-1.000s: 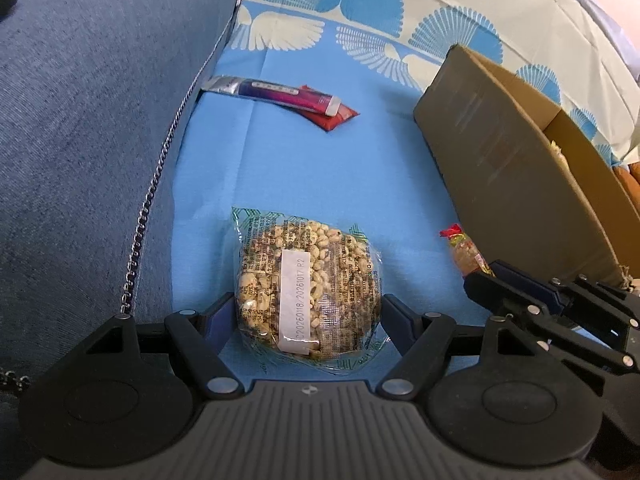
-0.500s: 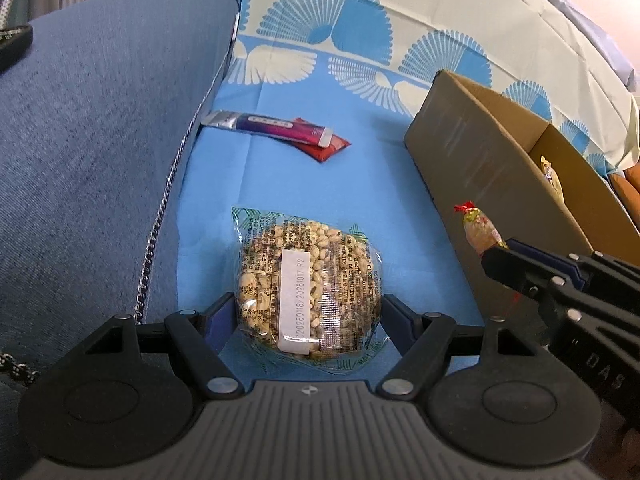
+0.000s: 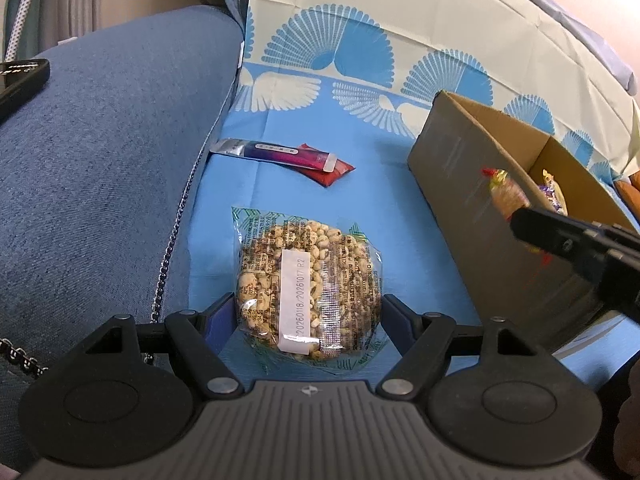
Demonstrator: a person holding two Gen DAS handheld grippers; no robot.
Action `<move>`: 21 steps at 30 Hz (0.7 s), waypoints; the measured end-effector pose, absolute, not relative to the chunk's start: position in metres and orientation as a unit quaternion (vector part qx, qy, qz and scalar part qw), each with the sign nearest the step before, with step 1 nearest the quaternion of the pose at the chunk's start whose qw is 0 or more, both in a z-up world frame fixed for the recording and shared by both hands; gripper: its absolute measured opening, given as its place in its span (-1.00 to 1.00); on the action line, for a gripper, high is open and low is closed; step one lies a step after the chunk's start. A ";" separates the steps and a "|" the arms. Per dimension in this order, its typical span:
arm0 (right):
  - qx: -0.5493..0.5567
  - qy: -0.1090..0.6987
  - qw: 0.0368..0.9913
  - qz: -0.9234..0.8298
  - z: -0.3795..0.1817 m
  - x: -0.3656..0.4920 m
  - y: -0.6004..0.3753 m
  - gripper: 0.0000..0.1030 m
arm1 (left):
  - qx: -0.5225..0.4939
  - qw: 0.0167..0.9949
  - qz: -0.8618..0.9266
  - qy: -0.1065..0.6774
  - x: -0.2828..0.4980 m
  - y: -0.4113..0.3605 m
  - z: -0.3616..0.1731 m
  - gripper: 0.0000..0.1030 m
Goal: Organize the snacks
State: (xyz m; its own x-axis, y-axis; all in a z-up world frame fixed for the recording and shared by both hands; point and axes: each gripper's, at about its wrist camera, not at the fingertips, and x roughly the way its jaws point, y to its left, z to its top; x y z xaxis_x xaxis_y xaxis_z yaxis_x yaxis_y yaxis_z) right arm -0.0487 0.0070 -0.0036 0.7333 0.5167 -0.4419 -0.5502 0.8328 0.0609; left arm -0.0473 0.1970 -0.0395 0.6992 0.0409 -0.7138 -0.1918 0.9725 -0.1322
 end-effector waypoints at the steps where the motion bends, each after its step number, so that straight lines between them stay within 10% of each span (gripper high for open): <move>1: -0.035 0.225 0.931 0.287 -0.003 -0.048 0.006 -0.63 | -0.096 0.916 0.065 0.384 -0.047 0.197 -0.040 0.57; 21: 0.059 0.205 0.951 0.225 0.018 -0.023 -0.038 -0.67 | -0.133 0.888 0.142 0.418 -0.019 0.177 -0.019 0.57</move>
State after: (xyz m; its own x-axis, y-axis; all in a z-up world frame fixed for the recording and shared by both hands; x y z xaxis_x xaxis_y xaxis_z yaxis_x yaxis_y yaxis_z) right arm -0.0232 -0.0382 0.0177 0.8145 0.4525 -0.3630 -0.4044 0.8915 0.2041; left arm -0.0187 0.1775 -0.0190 0.6108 0.1420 -0.7790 -0.3637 0.9242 -0.1167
